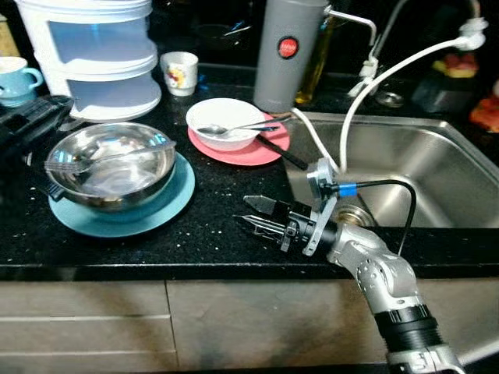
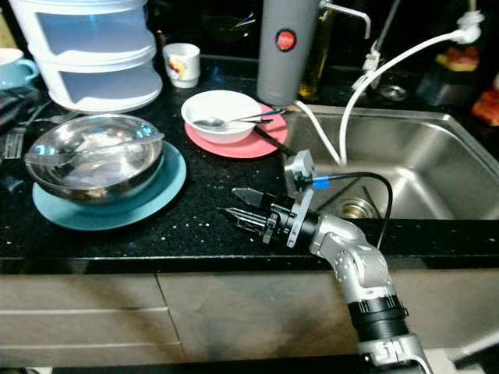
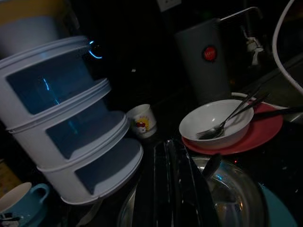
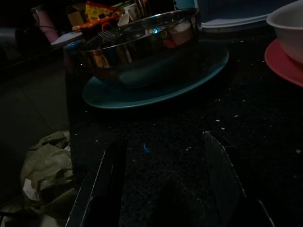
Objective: Kitchen organization
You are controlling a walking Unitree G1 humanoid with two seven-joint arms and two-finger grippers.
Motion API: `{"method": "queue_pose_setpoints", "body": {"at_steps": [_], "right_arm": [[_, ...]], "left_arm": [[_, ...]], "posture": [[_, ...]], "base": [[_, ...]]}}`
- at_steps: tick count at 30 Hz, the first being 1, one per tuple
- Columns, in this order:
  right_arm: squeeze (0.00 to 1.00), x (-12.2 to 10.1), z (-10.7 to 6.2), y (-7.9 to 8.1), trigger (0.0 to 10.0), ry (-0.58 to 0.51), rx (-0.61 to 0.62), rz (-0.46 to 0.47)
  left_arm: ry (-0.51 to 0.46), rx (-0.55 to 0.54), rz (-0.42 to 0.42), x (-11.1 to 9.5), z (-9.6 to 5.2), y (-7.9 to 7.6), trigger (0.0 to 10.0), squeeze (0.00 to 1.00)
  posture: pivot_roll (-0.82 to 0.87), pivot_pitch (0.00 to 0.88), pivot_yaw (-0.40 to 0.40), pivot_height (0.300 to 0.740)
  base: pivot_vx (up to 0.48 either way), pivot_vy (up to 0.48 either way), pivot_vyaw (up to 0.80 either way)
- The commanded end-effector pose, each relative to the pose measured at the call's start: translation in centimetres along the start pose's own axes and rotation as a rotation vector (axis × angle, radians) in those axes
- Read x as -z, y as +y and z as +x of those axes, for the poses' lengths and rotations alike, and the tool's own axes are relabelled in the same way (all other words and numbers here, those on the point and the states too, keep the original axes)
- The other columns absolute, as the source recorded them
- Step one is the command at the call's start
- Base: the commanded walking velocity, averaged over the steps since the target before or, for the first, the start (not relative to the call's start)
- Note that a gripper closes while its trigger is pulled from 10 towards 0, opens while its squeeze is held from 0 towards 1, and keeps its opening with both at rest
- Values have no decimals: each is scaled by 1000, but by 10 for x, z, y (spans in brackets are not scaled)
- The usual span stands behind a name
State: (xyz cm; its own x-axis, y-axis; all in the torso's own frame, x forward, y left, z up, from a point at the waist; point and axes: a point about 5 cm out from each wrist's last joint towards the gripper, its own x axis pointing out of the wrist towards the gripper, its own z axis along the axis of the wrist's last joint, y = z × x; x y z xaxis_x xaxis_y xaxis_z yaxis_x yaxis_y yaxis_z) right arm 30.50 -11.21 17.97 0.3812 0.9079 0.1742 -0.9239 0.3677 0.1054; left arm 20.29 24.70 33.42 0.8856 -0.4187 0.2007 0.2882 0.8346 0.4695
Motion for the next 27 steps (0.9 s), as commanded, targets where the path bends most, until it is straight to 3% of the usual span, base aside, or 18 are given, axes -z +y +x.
{"method": "queue_pose_setpoints", "body": {"at_steps": [1, 2, 19, 20, 22, 23, 27], "right_arm": [[0, 2, 0, -2, 10000, 14, 13, -11], [0, 2, 0, -2, 10000, 14, 12, -12], [0, 1, -1, -2, 10000, 44, 15, -50], [0, 0, -1, -2, 10000, 45, 14, -51], [0, 0, -1, -2, 10000, 46, 13, -52], [0, 0, -1, -2, 10000, 48, 13, -55], [0, -2, -2, 1, 10000, 56, 5, -64]], "left_arm": [[-5, 21, 9, -2, 1, 3, 10000, 263], [-9, 21, -2, -1, 1, 5, 10000, 1000], [78, 126, -153, 33, 6, 61, 10000, 1000], [90, 154, -161, 34, 6, 63, 10000, 545], [97, 178, -165, 36, 6, 65, 10000, 545], [116, 214, -175, 38, 6, 67, 10000, 0], [195, 412, -239, 48, 4, 76, 10000, 0]], "posture": [[228, 0, -98, 740], [228, 0, -98, 740], [201, 0, -93, 740], [197, 0, -93, 740], [197, 0, -93, 740], [193, 0, -90, 740], [181, 0, -84, 740]], "base": [[0, 0, 0], [0, 0, 0], [0, 0, 0], [0, 0, 0], [0, 0, 0], [0, 0, 0], [0, 0, 0]]}}
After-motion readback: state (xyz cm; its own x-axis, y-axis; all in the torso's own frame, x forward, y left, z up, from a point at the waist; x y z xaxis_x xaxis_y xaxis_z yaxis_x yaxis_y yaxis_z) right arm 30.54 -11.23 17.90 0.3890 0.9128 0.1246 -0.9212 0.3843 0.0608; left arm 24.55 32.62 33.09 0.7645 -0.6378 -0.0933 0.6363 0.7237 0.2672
